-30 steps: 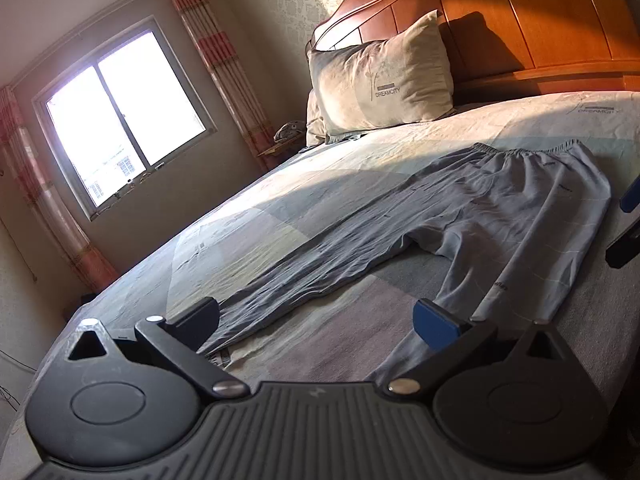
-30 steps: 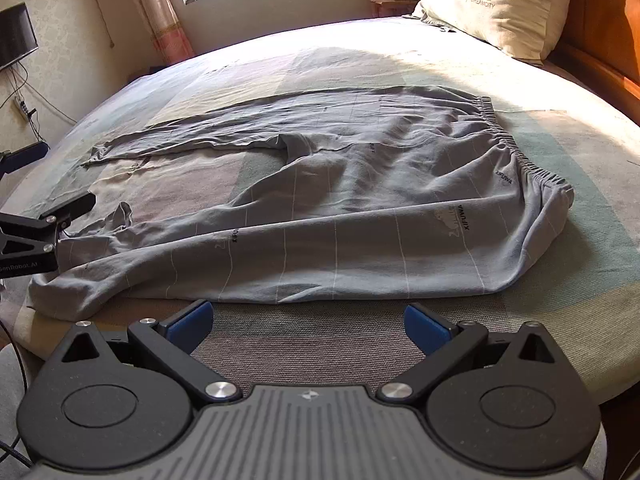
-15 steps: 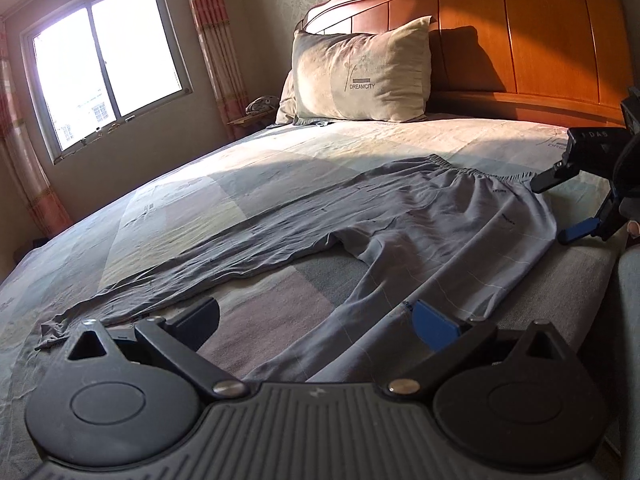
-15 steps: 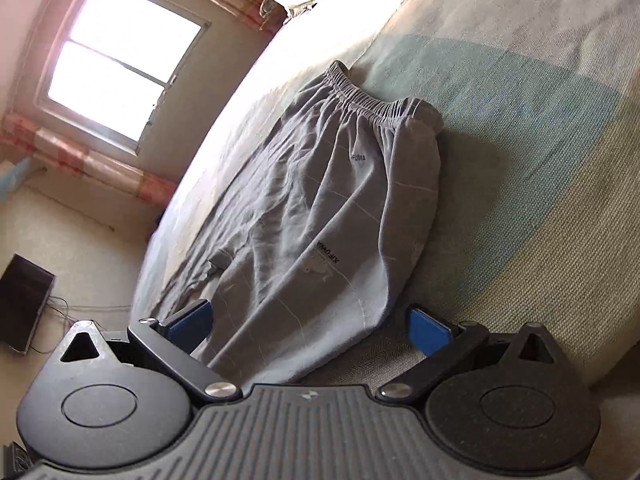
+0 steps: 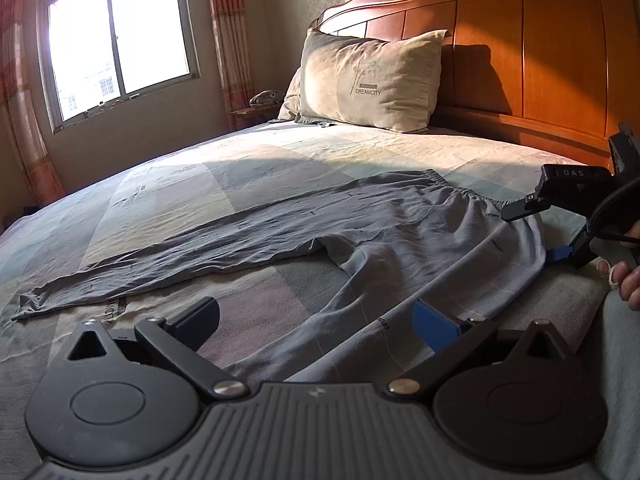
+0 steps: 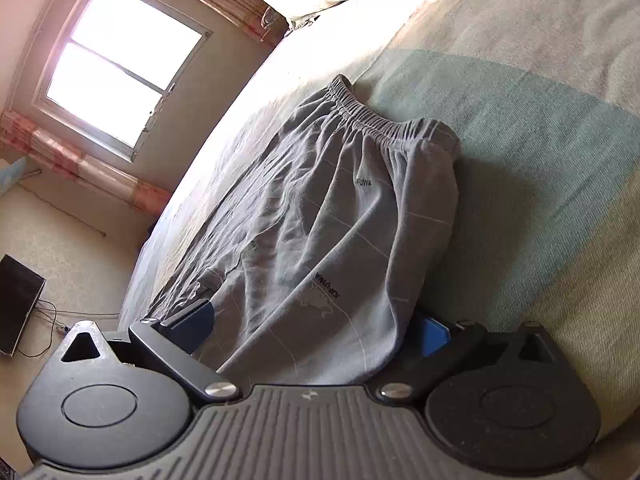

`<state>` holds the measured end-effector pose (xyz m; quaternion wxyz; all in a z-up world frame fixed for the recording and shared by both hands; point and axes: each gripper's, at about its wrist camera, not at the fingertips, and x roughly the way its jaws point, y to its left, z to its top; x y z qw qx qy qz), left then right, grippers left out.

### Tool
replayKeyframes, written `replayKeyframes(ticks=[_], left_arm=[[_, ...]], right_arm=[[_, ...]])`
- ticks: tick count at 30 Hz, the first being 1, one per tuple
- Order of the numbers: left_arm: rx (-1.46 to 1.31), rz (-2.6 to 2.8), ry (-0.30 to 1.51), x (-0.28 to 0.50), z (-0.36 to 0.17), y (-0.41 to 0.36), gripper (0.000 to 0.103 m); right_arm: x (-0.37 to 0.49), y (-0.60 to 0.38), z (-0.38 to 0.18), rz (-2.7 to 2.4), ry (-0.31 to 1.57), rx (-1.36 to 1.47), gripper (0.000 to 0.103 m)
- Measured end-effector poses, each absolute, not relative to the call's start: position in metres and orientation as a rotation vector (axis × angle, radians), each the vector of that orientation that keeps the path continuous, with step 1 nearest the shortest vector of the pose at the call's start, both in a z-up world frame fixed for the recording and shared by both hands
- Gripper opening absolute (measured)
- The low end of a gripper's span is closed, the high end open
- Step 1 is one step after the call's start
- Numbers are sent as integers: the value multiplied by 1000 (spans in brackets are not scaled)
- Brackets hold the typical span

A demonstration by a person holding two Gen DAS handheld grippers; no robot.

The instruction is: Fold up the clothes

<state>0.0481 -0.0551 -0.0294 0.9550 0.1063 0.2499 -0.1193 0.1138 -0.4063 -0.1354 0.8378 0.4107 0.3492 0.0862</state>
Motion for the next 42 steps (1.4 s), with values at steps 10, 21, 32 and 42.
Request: replayKeyframes(ticks=[10,21,32,42], left_arm=[[120,-192,521,46,-32,-31,102],[143,-232,485,37,-27,-37,102],[189,-243,524,42,-30,-44,102],[246,-291,551,43,-37,-59,102]], right_arm=[[110,-399,-137,188,718,806,95],[98,-430,-153,71,800,917,1],[74,-467,-140,68,833,862,5],[82,-455,-114,5,765,652,54]])
